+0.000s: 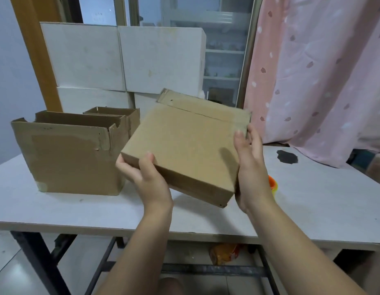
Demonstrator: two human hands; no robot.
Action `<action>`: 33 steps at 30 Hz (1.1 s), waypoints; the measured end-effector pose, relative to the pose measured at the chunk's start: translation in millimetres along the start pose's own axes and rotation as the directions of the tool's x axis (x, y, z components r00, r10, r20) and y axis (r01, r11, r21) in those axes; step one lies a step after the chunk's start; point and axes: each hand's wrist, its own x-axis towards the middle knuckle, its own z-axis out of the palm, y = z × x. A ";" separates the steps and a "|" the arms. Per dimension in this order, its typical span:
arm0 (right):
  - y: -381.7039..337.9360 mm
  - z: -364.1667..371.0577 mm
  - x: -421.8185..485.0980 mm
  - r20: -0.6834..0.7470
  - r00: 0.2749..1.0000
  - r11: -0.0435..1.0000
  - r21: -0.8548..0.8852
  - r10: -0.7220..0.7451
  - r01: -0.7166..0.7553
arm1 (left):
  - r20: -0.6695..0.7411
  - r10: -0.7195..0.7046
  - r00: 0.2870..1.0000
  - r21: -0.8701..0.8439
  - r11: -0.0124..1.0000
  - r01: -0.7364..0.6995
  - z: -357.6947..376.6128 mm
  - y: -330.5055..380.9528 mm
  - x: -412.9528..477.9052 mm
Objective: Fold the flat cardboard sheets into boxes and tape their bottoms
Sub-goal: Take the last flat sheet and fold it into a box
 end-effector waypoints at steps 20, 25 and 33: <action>61.3 -29.7 -3.7 0.167 0.980 0.958 -0.246 -0.106 0.145 | 0.096 -0.370 0.924 0.225 0.912 0.343 -80.2 -32.0 20.0; 66.1 -40.5 -3.0 0.213 0.974 0.928 -0.340 -0.082 0.152 | 0.240 -0.302 0.922 0.543 0.830 0.130 -79.7 -23.6 24.2; 65.2 -46.9 -4.8 0.296 0.950 0.902 -0.379 -0.095 0.208 | 0.429 0.070 0.901 0.382 0.890 -0.251 -49.7 18.8 24.0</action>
